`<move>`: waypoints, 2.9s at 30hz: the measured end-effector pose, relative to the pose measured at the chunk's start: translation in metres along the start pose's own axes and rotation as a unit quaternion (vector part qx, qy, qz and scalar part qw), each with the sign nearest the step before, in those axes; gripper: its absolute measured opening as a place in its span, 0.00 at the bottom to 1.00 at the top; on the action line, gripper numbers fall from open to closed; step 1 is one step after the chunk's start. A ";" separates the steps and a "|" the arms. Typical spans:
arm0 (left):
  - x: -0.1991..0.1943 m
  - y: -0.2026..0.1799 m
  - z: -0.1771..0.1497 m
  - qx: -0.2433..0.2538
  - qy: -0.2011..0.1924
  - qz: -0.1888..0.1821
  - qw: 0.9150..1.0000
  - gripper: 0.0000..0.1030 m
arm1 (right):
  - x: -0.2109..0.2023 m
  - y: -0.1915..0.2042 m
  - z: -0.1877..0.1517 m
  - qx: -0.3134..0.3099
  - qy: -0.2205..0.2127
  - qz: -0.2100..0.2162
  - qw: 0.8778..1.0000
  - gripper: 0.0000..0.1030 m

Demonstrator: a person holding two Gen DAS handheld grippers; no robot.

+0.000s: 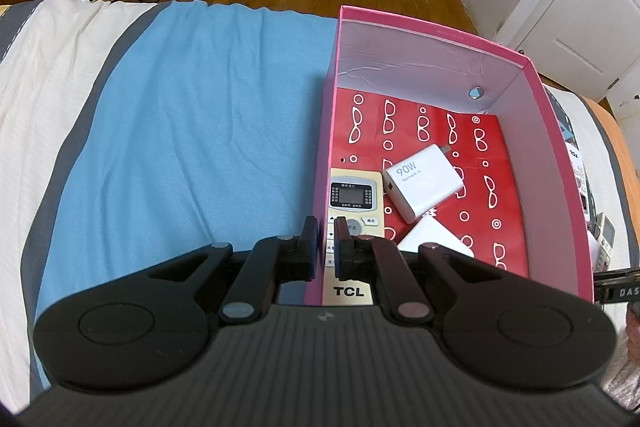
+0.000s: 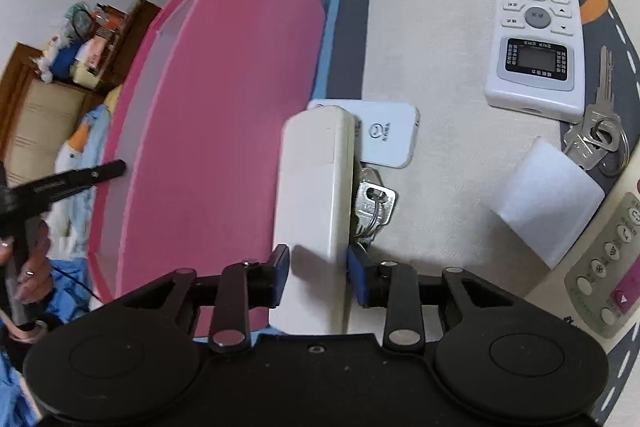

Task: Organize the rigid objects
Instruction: 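Lift the white power bank with the right gripper toward the pink box, then lower the power bank into the pink box and open the right gripper, then grasp the silver keys on the bed with the right gripper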

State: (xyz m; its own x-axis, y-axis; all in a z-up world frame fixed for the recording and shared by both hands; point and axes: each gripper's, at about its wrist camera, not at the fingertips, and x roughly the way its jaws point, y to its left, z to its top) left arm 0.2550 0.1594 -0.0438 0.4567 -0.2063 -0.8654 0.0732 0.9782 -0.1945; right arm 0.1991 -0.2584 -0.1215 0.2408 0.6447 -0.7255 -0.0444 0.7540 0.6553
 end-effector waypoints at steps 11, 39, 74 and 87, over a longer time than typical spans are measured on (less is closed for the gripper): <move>-0.001 0.001 -0.001 -0.003 0.000 -0.004 1.000 0.06 | -0.015 0.029 -0.004 -0.090 -0.046 -0.023 0.995 0.22; -0.004 0.003 -0.001 -0.005 -0.008 -0.001 1.000 0.05 | -0.092 0.129 -0.037 -0.240 -0.234 -0.066 0.940 0.20; -0.005 0.015 -0.001 -0.015 -0.012 -0.028 0.999 0.05 | 0.013 0.194 -0.009 -0.313 -0.056 -0.142 0.937 0.42; -0.003 0.010 0.001 -0.017 -0.005 -0.016 1.000 0.05 | -0.074 0.105 0.026 -0.207 -0.097 -0.160 0.960 0.47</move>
State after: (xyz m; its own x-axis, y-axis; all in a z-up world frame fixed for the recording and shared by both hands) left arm 0.2552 0.1699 -0.0425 0.4635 -0.2380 -0.8536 0.0575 0.9693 -0.2390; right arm 0.2014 -0.2303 0.0063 0.4808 0.3664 -0.7966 -0.3095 0.9209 0.2369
